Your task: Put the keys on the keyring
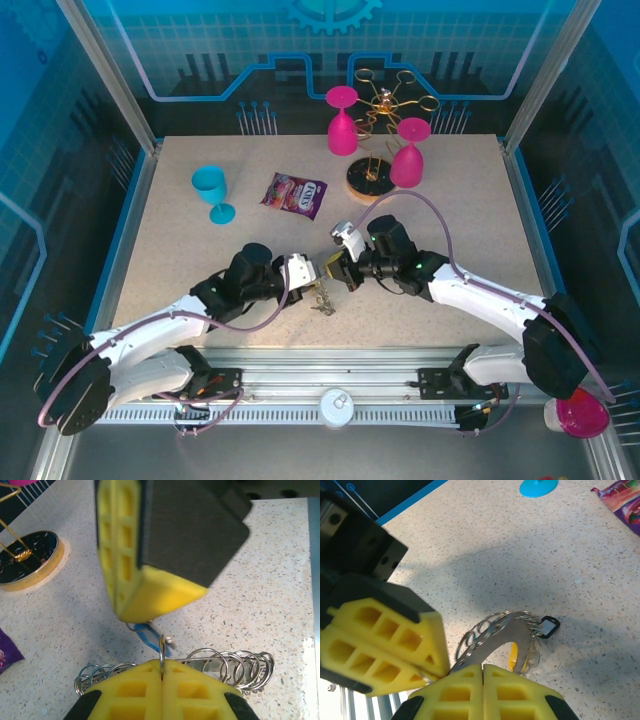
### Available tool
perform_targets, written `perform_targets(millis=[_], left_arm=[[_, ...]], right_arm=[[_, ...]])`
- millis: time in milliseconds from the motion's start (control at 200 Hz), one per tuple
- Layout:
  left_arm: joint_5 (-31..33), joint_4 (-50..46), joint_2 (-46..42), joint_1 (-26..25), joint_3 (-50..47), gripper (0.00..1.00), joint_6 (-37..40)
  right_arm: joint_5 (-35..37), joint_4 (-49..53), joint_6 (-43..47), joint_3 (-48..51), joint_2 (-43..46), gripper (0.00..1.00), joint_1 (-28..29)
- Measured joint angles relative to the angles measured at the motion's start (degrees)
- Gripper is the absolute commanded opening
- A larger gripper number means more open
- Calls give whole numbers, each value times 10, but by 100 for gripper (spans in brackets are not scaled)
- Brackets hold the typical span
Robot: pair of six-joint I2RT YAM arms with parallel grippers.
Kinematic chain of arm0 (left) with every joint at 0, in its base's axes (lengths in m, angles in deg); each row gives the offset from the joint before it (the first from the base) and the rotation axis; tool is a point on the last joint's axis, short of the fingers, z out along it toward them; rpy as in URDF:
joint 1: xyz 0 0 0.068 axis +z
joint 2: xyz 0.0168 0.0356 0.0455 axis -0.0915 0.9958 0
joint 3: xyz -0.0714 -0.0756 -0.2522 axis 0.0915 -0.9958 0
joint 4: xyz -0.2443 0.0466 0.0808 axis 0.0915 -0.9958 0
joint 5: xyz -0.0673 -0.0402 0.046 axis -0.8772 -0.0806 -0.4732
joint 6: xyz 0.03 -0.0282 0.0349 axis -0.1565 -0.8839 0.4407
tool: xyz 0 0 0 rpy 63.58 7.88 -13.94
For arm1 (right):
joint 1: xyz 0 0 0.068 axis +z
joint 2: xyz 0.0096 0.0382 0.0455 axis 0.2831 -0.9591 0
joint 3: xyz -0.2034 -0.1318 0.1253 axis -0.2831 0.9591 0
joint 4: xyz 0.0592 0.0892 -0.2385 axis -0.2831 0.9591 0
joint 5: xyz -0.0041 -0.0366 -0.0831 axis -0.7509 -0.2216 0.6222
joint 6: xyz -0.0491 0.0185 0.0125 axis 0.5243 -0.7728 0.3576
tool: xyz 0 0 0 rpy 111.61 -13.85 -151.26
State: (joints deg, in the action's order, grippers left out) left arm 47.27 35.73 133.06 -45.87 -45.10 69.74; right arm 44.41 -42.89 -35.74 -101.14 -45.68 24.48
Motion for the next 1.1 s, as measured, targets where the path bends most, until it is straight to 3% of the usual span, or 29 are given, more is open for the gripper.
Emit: perform_targets(millis=[260, 710, 1101], left_arm=[[5, 10, -7, -4, -9, 0, 15], [55, 42, -8, -38, -21, 0, 72], [65, 55, -8, -38, -25, 0, 84]], right_arm=[[-20, 0, 1, 0, 2, 0, -2], [-121, 0, 82, 13, 31, 0, -16], [-129, 3, 95, 16, 25, 0, -17]])
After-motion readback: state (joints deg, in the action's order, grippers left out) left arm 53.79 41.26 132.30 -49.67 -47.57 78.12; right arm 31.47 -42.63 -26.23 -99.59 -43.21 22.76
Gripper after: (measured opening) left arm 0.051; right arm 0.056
